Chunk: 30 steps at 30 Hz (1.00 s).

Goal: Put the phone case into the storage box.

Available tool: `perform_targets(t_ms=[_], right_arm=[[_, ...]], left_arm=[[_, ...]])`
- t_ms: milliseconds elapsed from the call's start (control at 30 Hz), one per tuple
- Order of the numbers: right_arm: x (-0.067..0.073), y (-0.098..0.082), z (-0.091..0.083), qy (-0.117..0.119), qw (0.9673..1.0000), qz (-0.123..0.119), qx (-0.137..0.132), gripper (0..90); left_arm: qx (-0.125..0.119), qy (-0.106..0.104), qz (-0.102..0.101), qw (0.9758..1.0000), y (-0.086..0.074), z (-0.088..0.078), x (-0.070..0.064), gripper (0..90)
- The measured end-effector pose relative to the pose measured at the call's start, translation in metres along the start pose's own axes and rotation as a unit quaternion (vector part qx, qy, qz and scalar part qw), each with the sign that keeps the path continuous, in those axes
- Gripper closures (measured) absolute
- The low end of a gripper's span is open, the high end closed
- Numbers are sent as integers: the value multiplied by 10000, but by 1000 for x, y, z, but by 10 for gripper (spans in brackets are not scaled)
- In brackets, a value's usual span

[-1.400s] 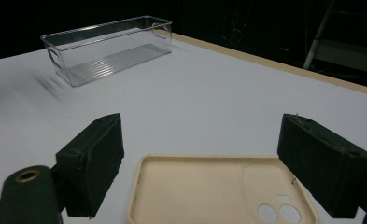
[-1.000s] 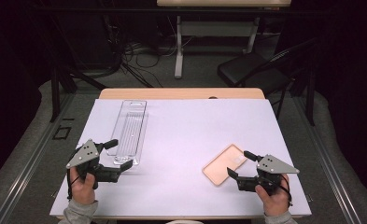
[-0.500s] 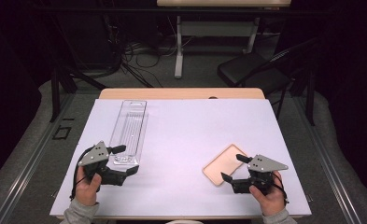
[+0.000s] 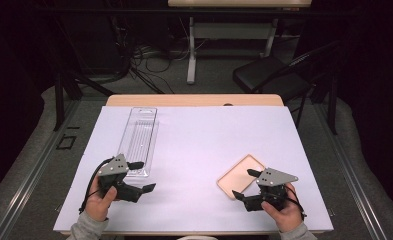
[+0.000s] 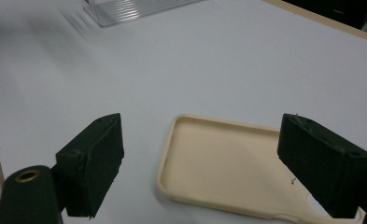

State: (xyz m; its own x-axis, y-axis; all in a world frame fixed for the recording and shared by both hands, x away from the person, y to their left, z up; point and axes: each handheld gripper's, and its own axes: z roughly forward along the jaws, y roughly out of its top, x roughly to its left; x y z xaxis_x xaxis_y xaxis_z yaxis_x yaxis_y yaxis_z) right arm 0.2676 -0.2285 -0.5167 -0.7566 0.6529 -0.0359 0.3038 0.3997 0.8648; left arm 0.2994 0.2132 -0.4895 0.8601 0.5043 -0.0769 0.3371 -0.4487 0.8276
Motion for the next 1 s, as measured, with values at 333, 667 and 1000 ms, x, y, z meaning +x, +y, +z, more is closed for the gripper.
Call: perform_targets(t_ms=[333, 667, 1000], right_arm=[[3, 7, 4, 212, 9975, -97, 668, 143], [5, 20, 10, 332, 9898, -293, 1355, 143], [1, 29, 17, 219, 9790, -100, 2024, 143]], left_arm=[[496, -167, -111, 9986, 7, 3, -4, 153], [1114, -63, -82, 9937, 18, 10, -7, 153], [1543, 219, -134, 9877, 32, 16, -8, 153]])
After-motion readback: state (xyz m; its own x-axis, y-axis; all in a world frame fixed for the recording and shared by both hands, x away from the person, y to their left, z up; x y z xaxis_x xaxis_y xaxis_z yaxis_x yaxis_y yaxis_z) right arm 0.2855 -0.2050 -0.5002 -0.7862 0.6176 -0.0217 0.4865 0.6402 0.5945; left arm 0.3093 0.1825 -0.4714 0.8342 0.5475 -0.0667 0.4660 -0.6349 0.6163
